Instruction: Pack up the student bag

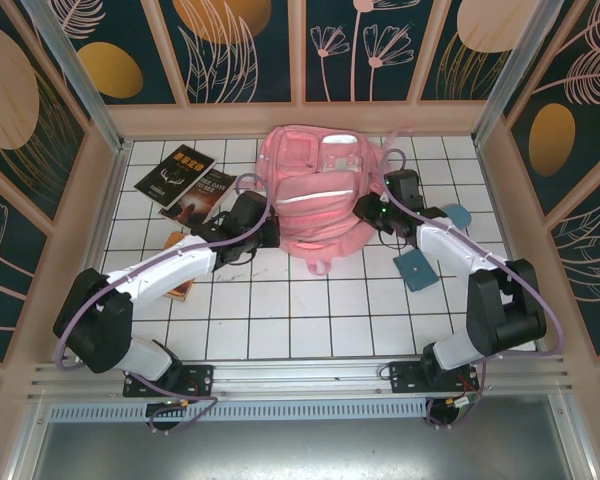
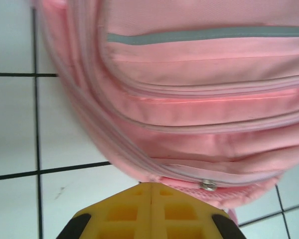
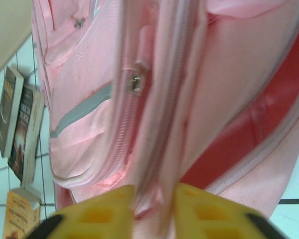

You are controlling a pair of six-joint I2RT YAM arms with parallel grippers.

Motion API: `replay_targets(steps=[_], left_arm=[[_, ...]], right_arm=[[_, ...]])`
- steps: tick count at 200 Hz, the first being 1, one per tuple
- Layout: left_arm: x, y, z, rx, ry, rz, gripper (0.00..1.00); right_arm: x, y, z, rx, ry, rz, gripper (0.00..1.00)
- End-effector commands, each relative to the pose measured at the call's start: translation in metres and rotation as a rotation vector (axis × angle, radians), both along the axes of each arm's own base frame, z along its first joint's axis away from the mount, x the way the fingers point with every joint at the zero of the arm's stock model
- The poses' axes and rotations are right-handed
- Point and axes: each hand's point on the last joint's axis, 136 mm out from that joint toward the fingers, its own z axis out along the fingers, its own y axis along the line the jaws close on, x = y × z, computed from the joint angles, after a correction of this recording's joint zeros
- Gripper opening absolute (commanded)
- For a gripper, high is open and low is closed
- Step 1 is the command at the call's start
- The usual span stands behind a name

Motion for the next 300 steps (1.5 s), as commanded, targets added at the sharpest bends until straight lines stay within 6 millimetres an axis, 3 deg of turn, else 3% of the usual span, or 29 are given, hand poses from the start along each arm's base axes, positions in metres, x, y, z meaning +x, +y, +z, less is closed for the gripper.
replay_targets(steps=[1,12,16,30,48,69,84,98,129,164,197,214,228,263,295,300], left_arm=[[-0.002,-0.018,0.002,-0.022,-0.033,-0.119,0.0],[-0.004,-0.022,0.002,-0.04,-0.027,-0.13,0.01],[-0.008,-0.02,-0.008,-0.035,-0.005,-0.134,0.05],[-0.014,-0.021,-0.016,-0.041,0.011,-0.147,0.2],[-0.016,-0.018,-0.024,-0.019,0.019,-0.16,0.3],[-0.016,-0.014,-0.031,0.01,0.025,-0.153,0.36],[-0.016,-0.015,-0.036,0.01,0.035,-0.153,0.38],[-0.016,-0.016,-0.039,0.005,0.041,-0.152,0.38],[-0.016,-0.017,-0.039,-0.001,0.037,-0.156,0.41],[-0.017,-0.015,-0.039,0.028,0.029,-0.183,0.45],[-0.016,-0.013,-0.037,0.05,0.009,-0.221,0.48],[-0.015,-0.011,-0.035,0.059,-0.003,-0.247,0.51],[-0.016,-0.011,-0.032,0.04,-0.012,-0.279,0.54],[-0.02,-0.017,-0.02,-0.042,-0.039,-0.369,0.58],[-0.029,-0.028,-0.017,-0.119,-0.047,-0.46,0.6],[-0.03,-0.03,-0.017,-0.13,-0.046,-0.477,0.6]], right_arm=[[-0.013,0.022,0.018,0.052,0.008,0.03,0.49],[-0.021,0.021,0.012,0.067,0.05,-0.024,0.58],[-0.026,0.022,0.009,0.08,0.066,-0.041,0.6],[-0.037,0.028,0.004,0.139,0.104,-0.079,0.62],[-0.05,0.042,0.003,0.219,0.143,-0.108,0.61],[-0.059,0.043,0.001,0.242,0.204,-0.223,0.6],[-0.063,0.033,-0.009,0.219,0.256,-0.331,0.59],[-0.068,0.04,-0.017,0.219,0.284,-0.349,0.59],[-0.057,0.055,-0.024,0.242,0.298,-0.333,0.54],[-0.041,0.054,-0.034,0.195,0.296,-0.365,0.51],[-0.032,0.054,-0.041,0.145,0.285,-0.363,0.27],[-0.025,0.052,-0.032,0.118,0.25,-0.35,0.11],[-0.019,0.051,-0.013,0.099,0.189,-0.323,0.05],[-0.002,0.058,0.045,0.071,0.022,-0.189,0.02],[-0.006,0.076,0.07,0.1,-0.011,-0.056,0.02],[0.001,0.068,0.072,0.102,-0.014,-0.072,0.02]])
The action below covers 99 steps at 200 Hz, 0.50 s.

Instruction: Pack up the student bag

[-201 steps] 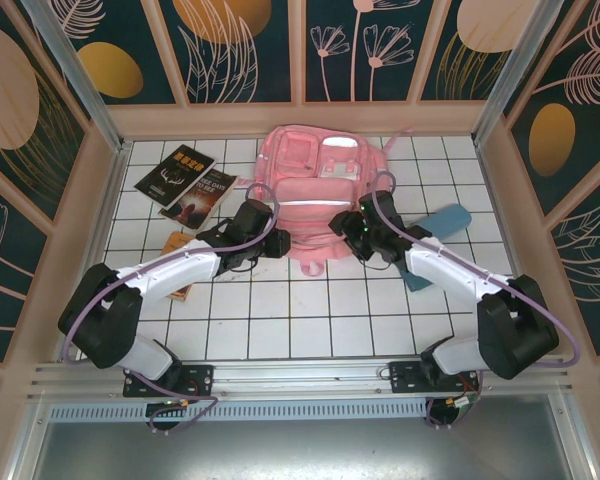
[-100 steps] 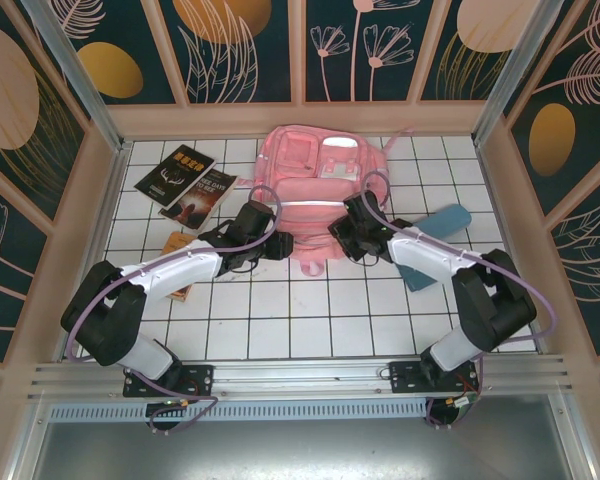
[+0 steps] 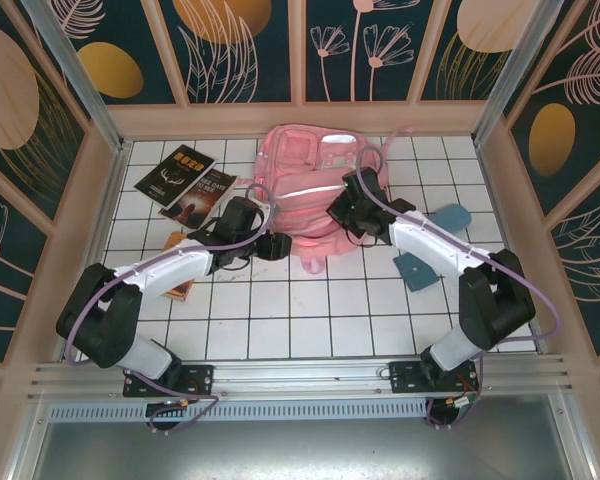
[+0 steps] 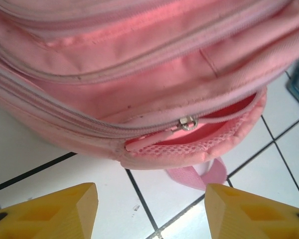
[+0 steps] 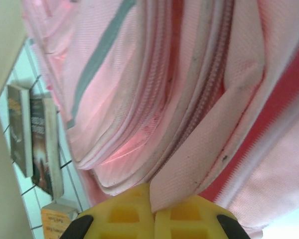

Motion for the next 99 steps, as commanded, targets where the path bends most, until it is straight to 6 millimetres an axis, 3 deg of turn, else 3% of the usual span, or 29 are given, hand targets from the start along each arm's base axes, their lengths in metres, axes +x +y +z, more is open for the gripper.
replay_targets(steps=[1,51,99], left_arm=[[-0.01,-0.018,0.014,-0.094,-0.036,-0.135,0.6],[0.017,-0.019,0.004,-0.044,-0.045,-0.06,0.64],[0.034,-0.029,0.012,-0.067,-0.073,-0.048,0.62]], right_arm=[[0.014,0.005,0.055,0.036,-0.148,0.098,0.02],[0.017,0.013,0.065,0.055,-0.163,0.149,0.01],[0.015,0.015,0.065,0.063,-0.163,0.159,0.01]])
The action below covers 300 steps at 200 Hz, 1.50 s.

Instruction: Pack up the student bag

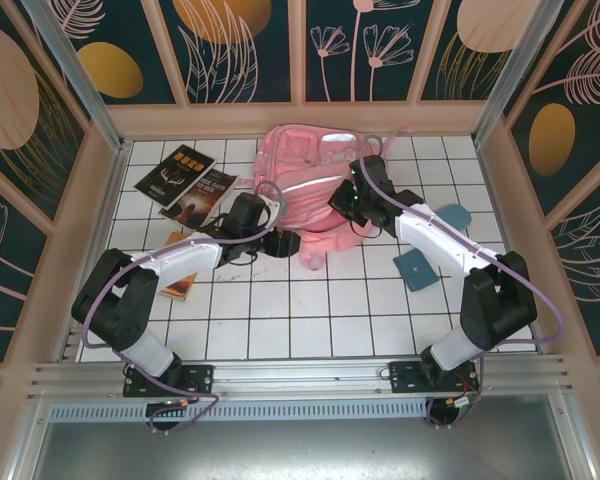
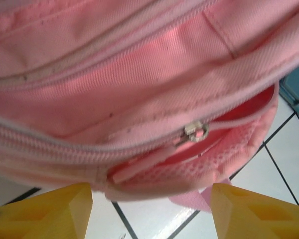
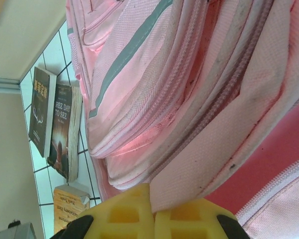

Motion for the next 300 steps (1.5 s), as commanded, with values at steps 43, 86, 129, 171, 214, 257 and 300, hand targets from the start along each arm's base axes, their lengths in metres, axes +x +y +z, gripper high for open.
replay_targets(steps=[43,86,129,171,214,257,300], left_arm=[[0.02,-0.019,0.025,-0.072,-0.061,-0.024,0.53],[0.013,-0.023,0.033,-0.106,-0.063,-0.063,0.36],[0.001,-0.033,0.036,-0.15,-0.046,-0.146,0.47],[0.013,-0.023,0.024,-0.063,-0.062,-0.096,0.52],[0.025,-0.016,0.008,0.011,-0.078,-0.054,0.38],[0.03,-0.01,0.01,0.087,-0.164,-0.055,0.24],[0.035,0.005,0.026,0.13,-0.239,-0.002,0.01]], right_arm=[[0.005,0.012,0.039,0.069,-0.098,0.049,0.01],[0.006,0.014,0.035,0.076,-0.091,0.052,0.01],[0.007,0.015,0.031,0.075,-0.083,0.052,0.01],[0.007,0.015,0.03,0.076,-0.081,0.053,0.01],[0.006,0.016,0.031,0.085,-0.08,0.052,0.01],[0.006,0.016,0.031,0.082,-0.079,0.05,0.0],[0.006,0.004,0.026,0.035,-0.076,0.01,0.0]])
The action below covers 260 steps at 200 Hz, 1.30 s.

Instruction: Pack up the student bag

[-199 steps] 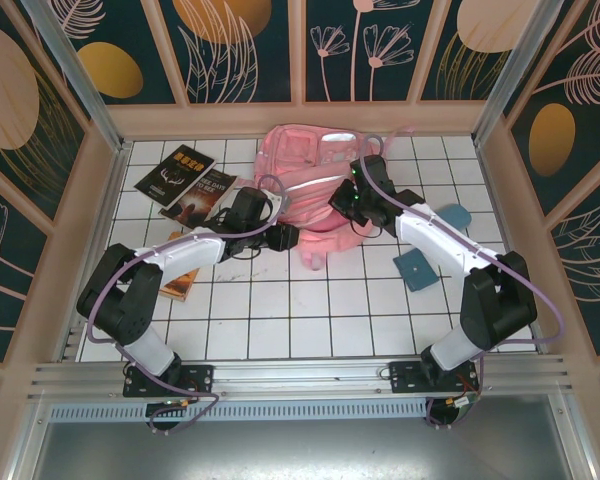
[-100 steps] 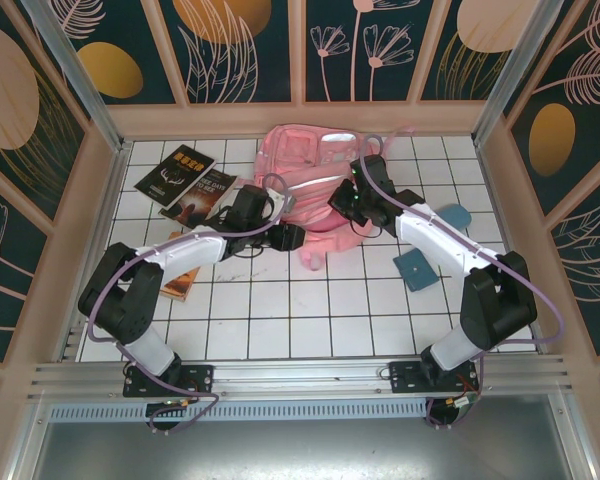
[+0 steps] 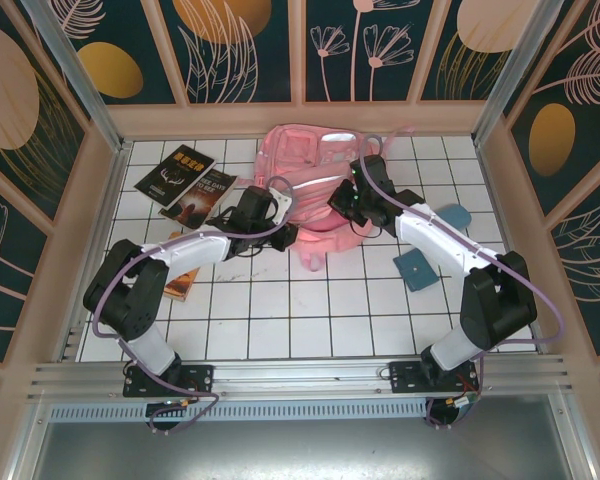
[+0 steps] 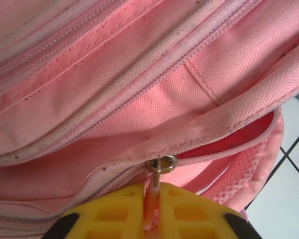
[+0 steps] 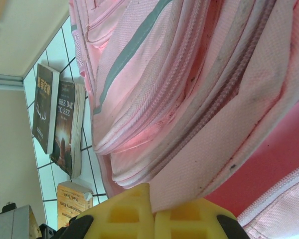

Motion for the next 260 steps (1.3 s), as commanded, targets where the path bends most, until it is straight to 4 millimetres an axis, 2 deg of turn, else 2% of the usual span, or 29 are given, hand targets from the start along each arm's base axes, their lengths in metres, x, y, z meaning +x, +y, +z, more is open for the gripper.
replay_targets(steps=[1,22,26,55,97,130,139,143,168,172,174,188,218,226,240,248,253,260], left_arm=[[0.013,0.015,0.023,0.037,-0.108,0.066,0.01],[0.011,0.028,0.03,0.053,-0.111,0.125,0.0],[0.006,0.034,0.022,0.066,-0.094,0.137,0.0],[-0.002,0.055,0.015,0.095,-0.059,0.235,0.0],[-0.002,0.07,0.009,0.13,-0.022,0.295,0.0],[0.02,0.093,-0.003,0.205,-0.007,0.431,0.0],[0.024,0.101,-0.015,0.232,0.015,0.463,0.0],[0.033,0.101,-0.007,0.217,0.001,0.482,0.0],[0.059,0.112,-0.015,0.195,0.023,0.542,0.0],[0.062,0.113,-0.012,0.181,0.021,0.543,0.0],[0.064,0.113,-0.019,0.189,0.036,0.543,0.0],[0.077,0.113,-0.024,0.162,0.051,0.541,0.0],[0.099,0.098,-0.027,0.096,0.073,0.48,0.0],[0.101,0.098,-0.027,0.089,0.08,0.478,0.09],[0.101,0.103,-0.018,0.08,0.084,0.503,0.31],[0.097,0.107,-0.011,0.074,0.086,0.519,0.43],[0.094,0.113,-0.008,0.078,0.088,0.542,0.51],[0.089,0.121,-0.002,0.081,0.088,0.573,0.58]], right_arm=[[0.007,0.002,0.026,0.023,-0.079,0.0,0.0],[0.006,-0.015,0.023,-0.016,-0.079,-0.041,0.0],[0.005,-0.018,0.022,-0.021,-0.079,-0.049,0.0],[-0.001,-0.041,0.018,-0.03,-0.076,-0.089,0.0],[-0.007,-0.062,0.009,-0.053,-0.059,-0.123,0.0],[-0.01,-0.074,0.006,-0.076,-0.049,-0.138,0.0],[-0.011,-0.076,0.005,-0.08,-0.047,-0.137,0.0],[-0.011,-0.077,0.006,-0.082,-0.048,-0.135,0.0],[-0.012,-0.079,0.008,-0.087,-0.053,-0.13,0.0],[-0.012,-0.08,0.008,-0.087,-0.055,-0.13,0.0],[-0.012,-0.08,0.009,-0.087,-0.057,-0.131,0.0],[-0.011,-0.082,0.009,-0.089,-0.062,-0.132,0.0],[-0.011,-0.08,0.008,-0.077,-0.069,-0.118,0.0],[-0.012,-0.079,0.006,-0.072,-0.068,-0.113,0.0],[-0.015,-0.076,0.003,-0.064,-0.061,-0.095,0.03],[-0.018,-0.075,0.001,-0.064,-0.059,-0.087,0.11],[-0.02,-0.074,0.0,-0.066,-0.062,-0.078,0.21],[-0.023,-0.074,0.0,-0.071,-0.067,-0.071,0.35]])
